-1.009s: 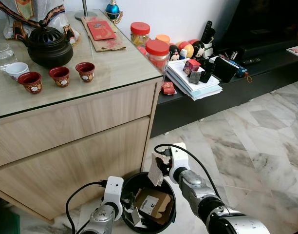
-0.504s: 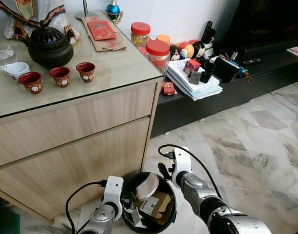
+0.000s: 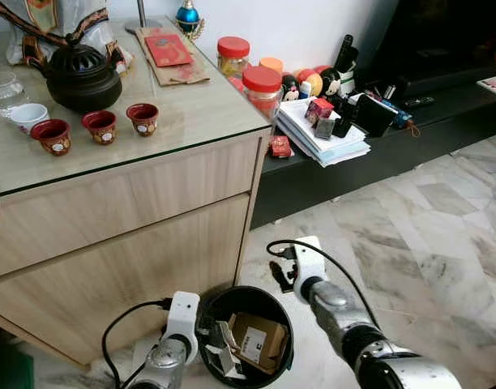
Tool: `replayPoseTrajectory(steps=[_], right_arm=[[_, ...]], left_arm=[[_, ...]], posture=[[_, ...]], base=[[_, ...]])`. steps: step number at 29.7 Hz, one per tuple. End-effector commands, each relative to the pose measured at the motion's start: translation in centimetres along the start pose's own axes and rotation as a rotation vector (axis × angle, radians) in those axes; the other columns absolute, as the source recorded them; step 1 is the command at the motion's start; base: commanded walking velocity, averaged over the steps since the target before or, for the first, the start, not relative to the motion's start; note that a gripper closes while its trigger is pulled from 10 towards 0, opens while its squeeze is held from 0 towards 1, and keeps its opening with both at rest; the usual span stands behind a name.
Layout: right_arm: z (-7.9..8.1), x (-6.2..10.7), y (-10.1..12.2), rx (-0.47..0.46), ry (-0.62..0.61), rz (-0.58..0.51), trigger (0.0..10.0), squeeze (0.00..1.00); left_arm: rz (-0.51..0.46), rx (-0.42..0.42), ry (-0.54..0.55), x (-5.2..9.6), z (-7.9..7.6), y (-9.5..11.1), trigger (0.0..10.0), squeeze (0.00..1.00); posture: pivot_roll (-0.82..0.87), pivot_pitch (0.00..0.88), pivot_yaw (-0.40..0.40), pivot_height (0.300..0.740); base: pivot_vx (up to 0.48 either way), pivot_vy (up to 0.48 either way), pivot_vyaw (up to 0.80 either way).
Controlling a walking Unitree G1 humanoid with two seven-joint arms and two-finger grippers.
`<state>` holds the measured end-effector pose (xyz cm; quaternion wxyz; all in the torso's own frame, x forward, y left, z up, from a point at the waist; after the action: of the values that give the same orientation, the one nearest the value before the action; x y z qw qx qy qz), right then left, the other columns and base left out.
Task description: Picking trash to rubbish bin
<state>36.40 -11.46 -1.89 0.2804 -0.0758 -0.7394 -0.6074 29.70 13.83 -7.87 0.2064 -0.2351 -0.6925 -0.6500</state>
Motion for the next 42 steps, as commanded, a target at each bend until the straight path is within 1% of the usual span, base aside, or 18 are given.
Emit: replayPoseTrajectory(steps=[1, 2, 3, 5, 8, 12, 17, 20, 24, 28, 32, 42], right_arm=[[-1.3, 0.5, -1.0, 0.018, -0.026, 0.013, 10.0, 0.0], [-1.8, 0.7, -1.4, 0.025, -0.035, 0.023, 10.0, 0.0], [-2.5, 1.0, -2.1, 0.02, -0.055, 0.039, 10.0, 0.0], [-3.0, 1.1, -2.6, 0.017, -0.071, 0.054, 10.0, 0.0], [-3.3, 1.2, -2.5, 0.0, -0.08, 0.042, 10.0, 0.0], [-3.4, 1.2, -2.1, -0.024, -0.09, 0.018, 10.0, 0.0], [-3.4, 1.2, -1.9, -0.032, -0.092, 0.012, 10.0, 0.0], [-3.2, 1.0, -1.4, -0.039, -0.084, -0.004, 10.0, 0.0], [-3.1, 1.0, -1.3, -0.04, -0.083, -0.006, 10.0, 0.0], [-3.1, 1.0, -1.3, -0.043, -0.086, -0.007, 10.0, 0.0], [-3.0, 1.0, -1.4, -0.025, -0.081, -0.005, 10.0, 0.0], [-2.8, 1.0, -1.6, -0.031, -0.078, -0.001, 10.0, 0.0]], left_arm=[[0.043, -0.011, 0.048, 0.4, 0.7, -1.5, 10.0, 0.0], [0.045, -0.016, 0.069, 0.5, 1.2, -1.7, 10.0, 0.0], [0.055, -0.009, 0.108, 0.6, 2.0, -2.0, 10.0, 0.0], [0.064, 0.006, 0.136, 0.8, 2.6, -2.4, 10.0, 0.0], [0.078, 0.004, 0.157, 1.0, 3.3, -2.9, 10.0, 0.0], [0.095, -0.007, 0.163, 1.3, 3.6, -3.5, 10.0, 0.0], [0.095, -0.007, 0.17, 1.3, 3.7, -3.5, 10.0, 0.0], [0.087, -0.002, 0.175, 1.2, 3.8, -3.2, 10.0, 0.0], [0.068, 0.009, 0.165, 1.1, 3.6, -2.7, 10.0, 0.0], [0.081, -0.025, 0.171, 1.1, 3.6, -2.8, 10.0, 0.0], [0.081, -0.046, 0.171, 1.1, 3.5, -2.8, 10.0, 0.0], [0.088, -0.037, 0.182, 1.2, 3.7, -3.1, 10.0, 0.0]], posture=[[-0.08, 0.079, -0.144, 0.74], [-0.08, 0.079, -0.144, 0.74], [-0.08, 0.078, -0.143, 0.74], [-0.08, 0.078, -0.141, 0.74], [-0.08, 0.075, -0.136, 0.74], [-0.08, 0.068, -0.122, 0.74], [-0.08, 0.067, -0.12, 0.74], [-0.08, 0.063, -0.116, 0.74], [-0.08, 0.061, -0.114, 0.74], [-0.08, 0.063, -0.112, 0.74], [-0.08, 0.065, -0.113, 0.74], [-0.08, 0.068, -0.12, 0.74]], base=[[0.0, 0.0, 0.0], [0.0, 0.0, 0.0], [0.0, 0.0, 0.0], [0.0, 0.0, 0.0], [0.0, 0.0, 0.0], [0.0, 0.0, 0.0], [0.0, 0.0, 0.0], [0.0, 0.0, 0.0], [0.0, 0.0, 0.0], [0.0, 0.0, 0.0], [0.0, -0.37, 0.0], [0.0, -0.465, 0.0]])
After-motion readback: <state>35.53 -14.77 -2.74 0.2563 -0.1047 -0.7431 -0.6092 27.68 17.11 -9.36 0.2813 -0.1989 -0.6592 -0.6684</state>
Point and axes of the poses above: a point about 5 cm out from each wrist's last joint towards the gripper, its own x axis pointing back from the gripper into the wrist, its own y axis along the axis of the wrist's last joint, z = x × y, the point moved 6 cm from there along -x, pointing out of the wrist towards the gripper, and after that the axes turned 8 degrees about x, right-handed, at the moved point
